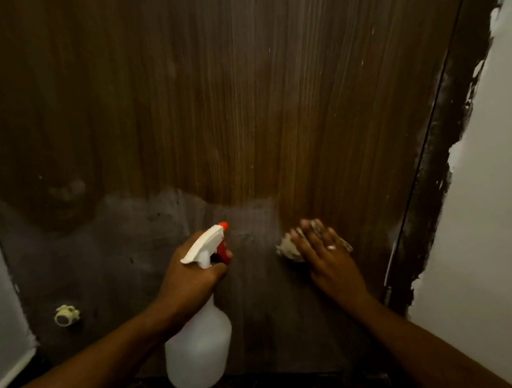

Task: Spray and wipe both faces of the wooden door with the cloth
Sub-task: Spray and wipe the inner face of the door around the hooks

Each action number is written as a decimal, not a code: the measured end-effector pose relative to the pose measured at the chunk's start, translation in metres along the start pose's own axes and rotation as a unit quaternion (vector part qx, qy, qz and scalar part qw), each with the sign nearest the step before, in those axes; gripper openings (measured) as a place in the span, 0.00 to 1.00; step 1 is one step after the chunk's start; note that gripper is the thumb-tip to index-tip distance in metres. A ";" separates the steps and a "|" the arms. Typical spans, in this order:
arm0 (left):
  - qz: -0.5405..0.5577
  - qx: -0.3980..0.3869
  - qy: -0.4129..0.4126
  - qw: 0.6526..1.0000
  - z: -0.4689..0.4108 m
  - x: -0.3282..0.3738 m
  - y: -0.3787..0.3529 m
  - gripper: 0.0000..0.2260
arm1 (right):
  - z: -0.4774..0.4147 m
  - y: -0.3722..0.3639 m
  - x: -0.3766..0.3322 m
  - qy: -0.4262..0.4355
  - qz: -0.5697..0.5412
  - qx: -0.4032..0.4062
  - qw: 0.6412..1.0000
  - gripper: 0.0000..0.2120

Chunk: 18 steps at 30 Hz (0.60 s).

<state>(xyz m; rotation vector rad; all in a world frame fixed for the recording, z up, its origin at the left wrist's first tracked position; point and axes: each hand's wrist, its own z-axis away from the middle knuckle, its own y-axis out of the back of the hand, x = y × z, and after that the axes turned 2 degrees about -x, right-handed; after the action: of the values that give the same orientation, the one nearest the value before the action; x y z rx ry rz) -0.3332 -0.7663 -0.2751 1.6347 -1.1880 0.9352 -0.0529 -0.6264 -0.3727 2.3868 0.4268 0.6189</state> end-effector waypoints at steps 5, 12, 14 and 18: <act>0.005 -0.025 -0.004 1.000 -0.003 -0.006 0.008 0.22 | -0.056 0.030 0.003 -0.337 -0.130 0.154 0.920 0.37; 0.017 -0.026 0.000 1.000 -0.006 -0.022 0.031 0.21 | -0.085 -0.002 -0.057 -0.018 0.010 0.085 0.996 0.34; 0.015 -0.030 -0.002 0.999 -0.006 -0.026 0.040 0.22 | -0.052 -0.011 -0.042 0.070 0.064 0.028 0.995 0.39; 0.017 -0.030 0.005 0.999 -0.010 -0.037 0.069 0.20 | -0.049 0.002 -0.023 -0.038 0.045 0.042 0.997 0.39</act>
<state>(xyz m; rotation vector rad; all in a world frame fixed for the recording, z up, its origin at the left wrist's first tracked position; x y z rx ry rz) -0.4098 -0.7563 -0.2907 1.5656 -1.2297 0.9200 -0.0973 -0.6138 -0.3452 2.5113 0.3198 0.5582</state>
